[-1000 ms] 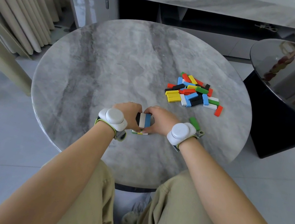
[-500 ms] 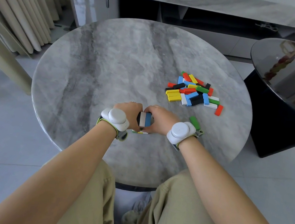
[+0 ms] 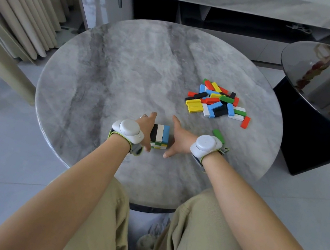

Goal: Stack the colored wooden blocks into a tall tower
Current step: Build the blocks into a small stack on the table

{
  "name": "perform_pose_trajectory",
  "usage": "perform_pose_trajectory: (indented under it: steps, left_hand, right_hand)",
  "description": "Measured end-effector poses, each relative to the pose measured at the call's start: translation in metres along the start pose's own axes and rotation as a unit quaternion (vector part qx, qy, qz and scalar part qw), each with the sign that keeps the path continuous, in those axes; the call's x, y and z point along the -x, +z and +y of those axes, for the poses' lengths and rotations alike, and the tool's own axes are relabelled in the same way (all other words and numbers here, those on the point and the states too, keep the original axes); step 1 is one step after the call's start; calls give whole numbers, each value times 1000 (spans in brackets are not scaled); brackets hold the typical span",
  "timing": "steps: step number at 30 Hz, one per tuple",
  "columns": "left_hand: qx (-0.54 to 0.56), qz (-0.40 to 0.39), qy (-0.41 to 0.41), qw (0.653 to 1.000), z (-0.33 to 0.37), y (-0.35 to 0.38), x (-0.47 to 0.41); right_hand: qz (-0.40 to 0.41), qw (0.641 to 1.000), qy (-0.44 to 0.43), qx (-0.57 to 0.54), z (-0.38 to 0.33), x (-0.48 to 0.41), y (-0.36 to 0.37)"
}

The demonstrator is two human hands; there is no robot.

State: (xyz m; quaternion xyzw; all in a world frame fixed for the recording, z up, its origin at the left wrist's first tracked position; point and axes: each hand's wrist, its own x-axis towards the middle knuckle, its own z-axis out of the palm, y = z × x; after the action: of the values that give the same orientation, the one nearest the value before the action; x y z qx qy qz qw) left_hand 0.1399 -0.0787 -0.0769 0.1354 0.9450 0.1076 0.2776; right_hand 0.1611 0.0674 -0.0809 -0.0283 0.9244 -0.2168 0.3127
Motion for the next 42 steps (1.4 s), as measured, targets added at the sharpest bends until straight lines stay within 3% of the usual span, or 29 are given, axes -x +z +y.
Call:
perform_pose_trajectory:
  steps: [22, 24, 26, 28, 30, 34, 42]
  left_hand:
    - [-9, 3, 20, 1000, -2, -3, 4]
    - [-14, 20, 32, 999, -1, -7, 8]
    - [-17, 46, 52, 997, 1, -11, 10]
    - [-11, 54, 74, 996, 8, -15, 11]
    - [2, 62, 95, 994, 19, -20, 7]
    - [3, 99, 137, 986, 46, -26, -11]
    - [-86, 61, 133, 986, 82, -27, -59]
  right_hand:
    - [1, 999, 10, -40, 8, -4, -5]
    - [45, 997, 26, -53, 20, 1, -13]
    - [138, 987, 58, -57, 35, 4, -21]
    - [251, 959, 117, -61, 52, 4, -26]
    - [300, 939, 165, -41, 67, 4, -28]
    - [247, 952, 159, 80, 89, 1, -21]
    - [187, 968, 132, 101, 95, -29, -41]
